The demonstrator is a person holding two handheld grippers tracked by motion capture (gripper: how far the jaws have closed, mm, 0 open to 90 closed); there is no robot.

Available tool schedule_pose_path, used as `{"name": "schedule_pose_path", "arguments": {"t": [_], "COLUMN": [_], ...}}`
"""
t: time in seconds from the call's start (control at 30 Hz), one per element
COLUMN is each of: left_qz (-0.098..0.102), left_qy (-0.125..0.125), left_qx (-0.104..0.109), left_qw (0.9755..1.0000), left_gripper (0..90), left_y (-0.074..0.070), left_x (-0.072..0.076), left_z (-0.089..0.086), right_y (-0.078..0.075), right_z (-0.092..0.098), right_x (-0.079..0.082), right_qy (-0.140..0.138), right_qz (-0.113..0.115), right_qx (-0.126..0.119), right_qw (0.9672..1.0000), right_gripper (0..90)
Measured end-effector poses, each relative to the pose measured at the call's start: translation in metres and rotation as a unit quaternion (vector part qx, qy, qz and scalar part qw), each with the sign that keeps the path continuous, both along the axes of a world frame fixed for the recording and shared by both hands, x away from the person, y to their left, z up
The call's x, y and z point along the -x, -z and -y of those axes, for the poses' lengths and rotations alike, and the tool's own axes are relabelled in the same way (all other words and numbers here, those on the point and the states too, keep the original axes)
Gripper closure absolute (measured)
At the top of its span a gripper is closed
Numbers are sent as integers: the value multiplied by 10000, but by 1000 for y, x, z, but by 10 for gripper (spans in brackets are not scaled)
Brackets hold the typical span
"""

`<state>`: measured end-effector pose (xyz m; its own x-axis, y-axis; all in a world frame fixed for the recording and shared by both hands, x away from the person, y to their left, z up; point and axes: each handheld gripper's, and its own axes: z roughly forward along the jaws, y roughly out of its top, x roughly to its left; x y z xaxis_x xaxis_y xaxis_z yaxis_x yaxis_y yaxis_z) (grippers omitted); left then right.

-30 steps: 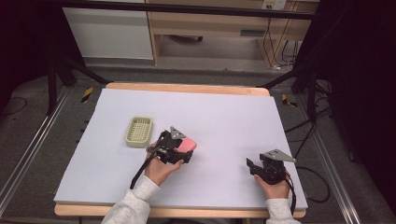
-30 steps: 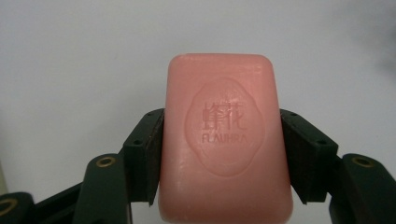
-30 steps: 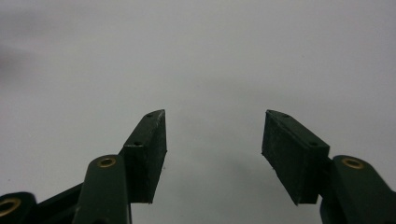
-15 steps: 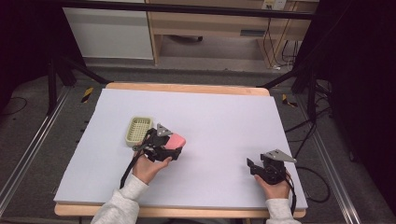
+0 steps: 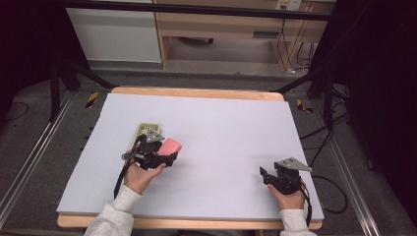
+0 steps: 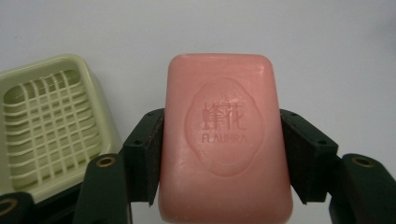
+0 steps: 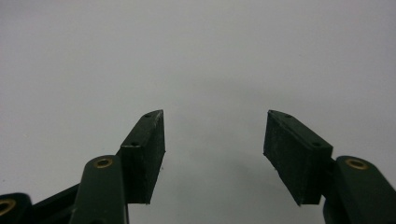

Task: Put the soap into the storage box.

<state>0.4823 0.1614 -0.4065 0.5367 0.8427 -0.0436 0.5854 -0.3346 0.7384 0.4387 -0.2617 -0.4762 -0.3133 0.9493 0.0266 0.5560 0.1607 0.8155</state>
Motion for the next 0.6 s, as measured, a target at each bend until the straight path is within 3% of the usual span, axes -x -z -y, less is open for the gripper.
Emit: {"name": "schedule_pose_path", "arguments": {"t": [0.6], "left_qz": [122], "left_qy": [-375], "left_qx": [274], "left_qw": [9988], "left_gripper": [373], "left_y": [-11], "left_x": [-4], "left_z": [-43], "right_y": [1], "right_z": [0], "right_x": [0], "right_qy": [-14], "right_qz": [-2], "right_qx": [-3], "right_qw": [10000], "right_gripper": [383]}}
